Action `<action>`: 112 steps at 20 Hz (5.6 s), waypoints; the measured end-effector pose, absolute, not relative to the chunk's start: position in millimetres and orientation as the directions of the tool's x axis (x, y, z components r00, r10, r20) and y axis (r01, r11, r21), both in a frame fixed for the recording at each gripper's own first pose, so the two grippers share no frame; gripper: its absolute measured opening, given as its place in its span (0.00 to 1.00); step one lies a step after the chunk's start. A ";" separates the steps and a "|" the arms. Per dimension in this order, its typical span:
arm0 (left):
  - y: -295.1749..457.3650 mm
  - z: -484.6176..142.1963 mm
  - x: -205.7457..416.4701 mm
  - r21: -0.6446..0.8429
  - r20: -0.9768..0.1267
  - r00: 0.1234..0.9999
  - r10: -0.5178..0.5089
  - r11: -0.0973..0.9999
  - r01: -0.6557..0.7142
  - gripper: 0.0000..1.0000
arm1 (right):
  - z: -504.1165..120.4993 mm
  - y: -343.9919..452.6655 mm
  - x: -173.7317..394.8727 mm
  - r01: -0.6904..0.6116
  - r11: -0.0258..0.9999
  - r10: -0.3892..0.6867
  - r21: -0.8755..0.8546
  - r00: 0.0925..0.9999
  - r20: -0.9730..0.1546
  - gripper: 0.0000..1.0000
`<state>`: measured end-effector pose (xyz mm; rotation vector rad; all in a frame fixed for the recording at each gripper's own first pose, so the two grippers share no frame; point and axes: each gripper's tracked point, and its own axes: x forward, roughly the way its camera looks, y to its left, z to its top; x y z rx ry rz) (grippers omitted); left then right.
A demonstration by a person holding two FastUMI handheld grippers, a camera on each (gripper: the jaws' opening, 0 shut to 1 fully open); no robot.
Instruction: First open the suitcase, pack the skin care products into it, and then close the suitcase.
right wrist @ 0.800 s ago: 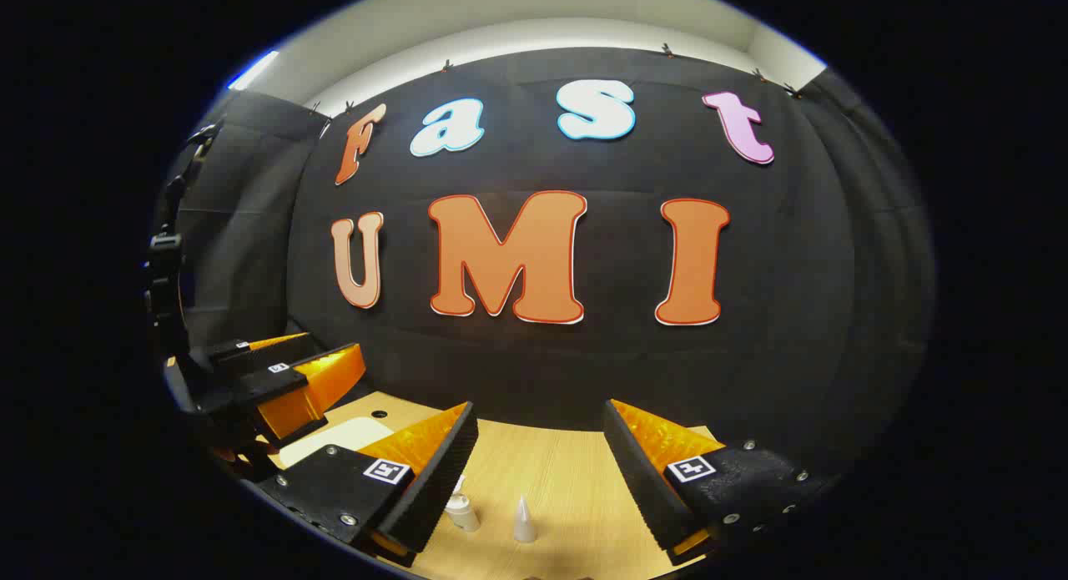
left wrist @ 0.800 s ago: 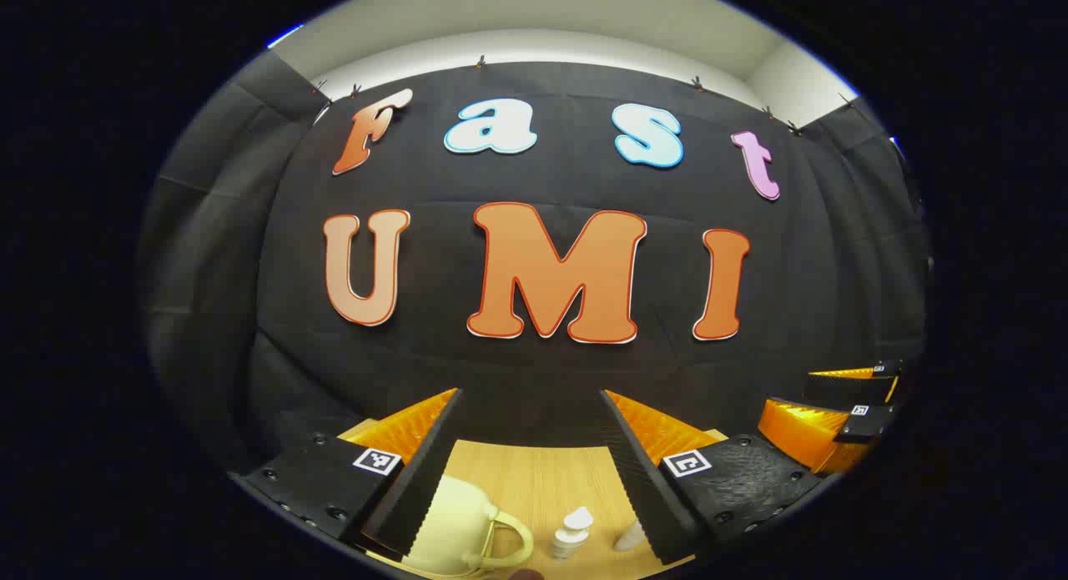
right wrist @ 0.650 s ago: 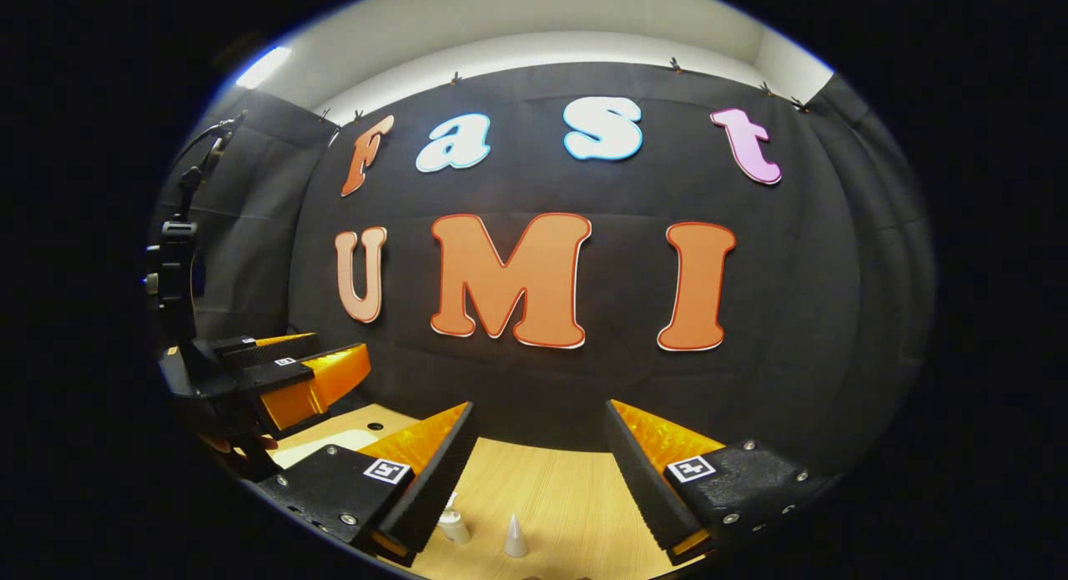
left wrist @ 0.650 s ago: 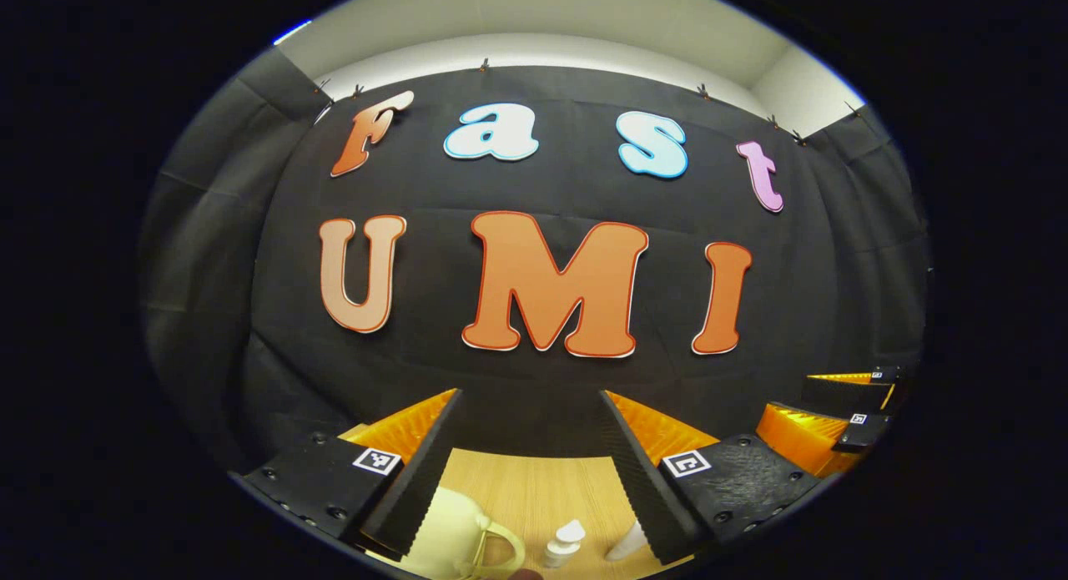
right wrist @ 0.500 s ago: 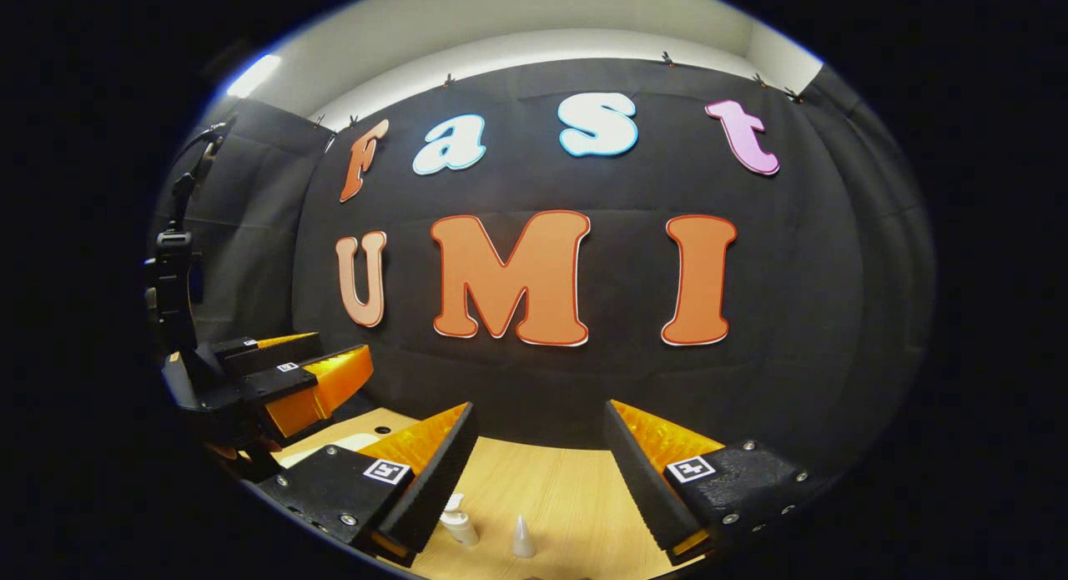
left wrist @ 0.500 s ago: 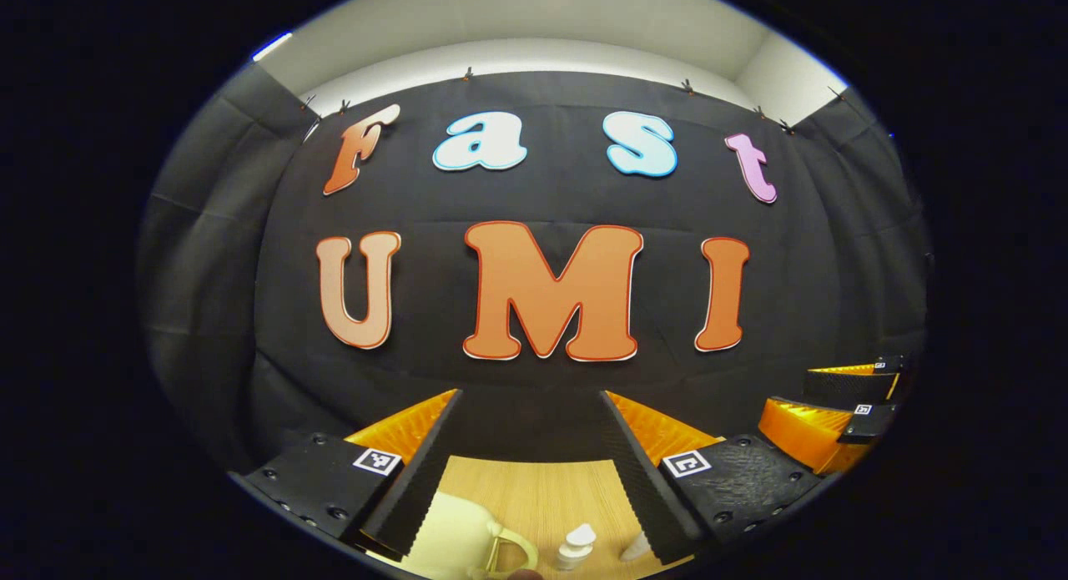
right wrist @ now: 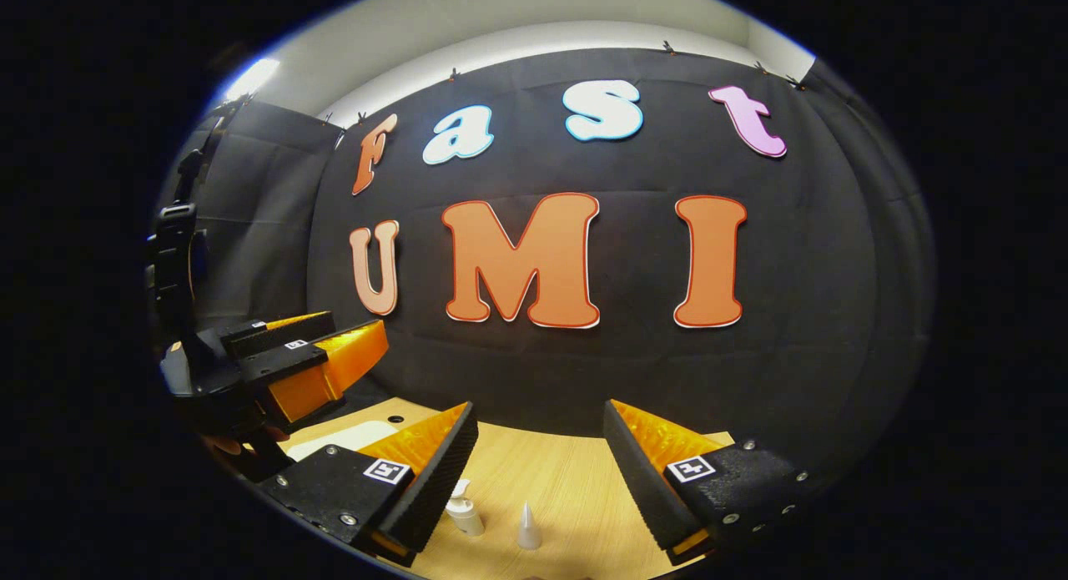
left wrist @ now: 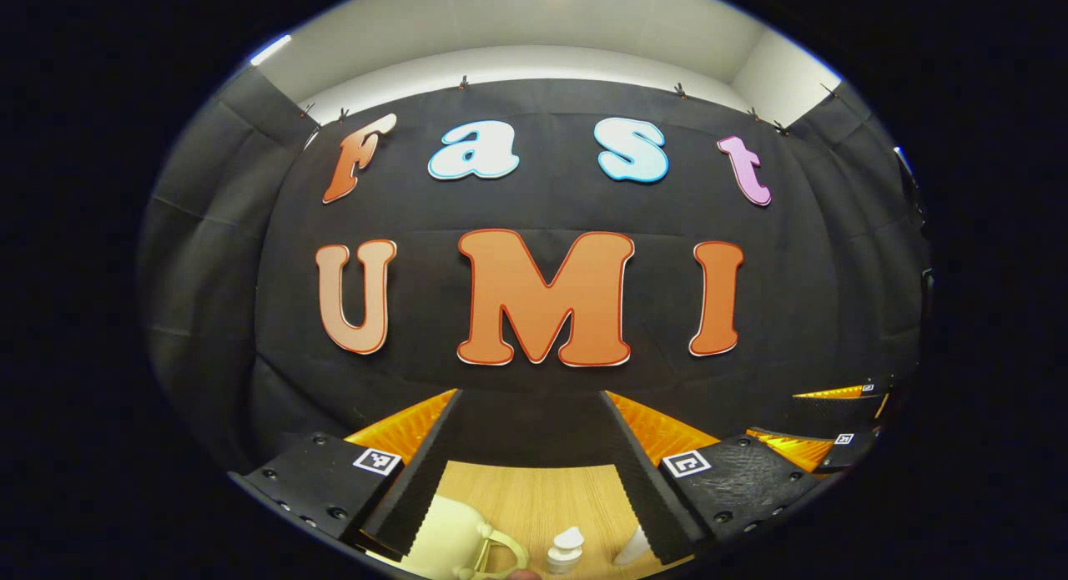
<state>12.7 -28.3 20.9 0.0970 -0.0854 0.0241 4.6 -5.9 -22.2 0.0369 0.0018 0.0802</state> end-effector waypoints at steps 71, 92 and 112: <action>119.8 -170.8 31.9 0.611 -0.350 0.931 0.101 0.778 0.145 0.06 | -55.5 -2.5 3.3 0.103 0.990 -0.108 -0.098 0.993 -0.047 0.96; 391.2 -116.4 52.3 0.135 -0.272 0.926 0.263 0.963 -0.235 0.01 | -49.7 88.9 61.6 0.102 0.985 -0.113 -0.136 0.991 -0.069 0.95; 556.6 -326.0 18.0 -0.227 -0.599 0.750 0.282 0.838 -0.497 0.00 | -68.8 122.7 77.0 0.134 0.982 -0.155 -0.136 0.975 -0.157 0.95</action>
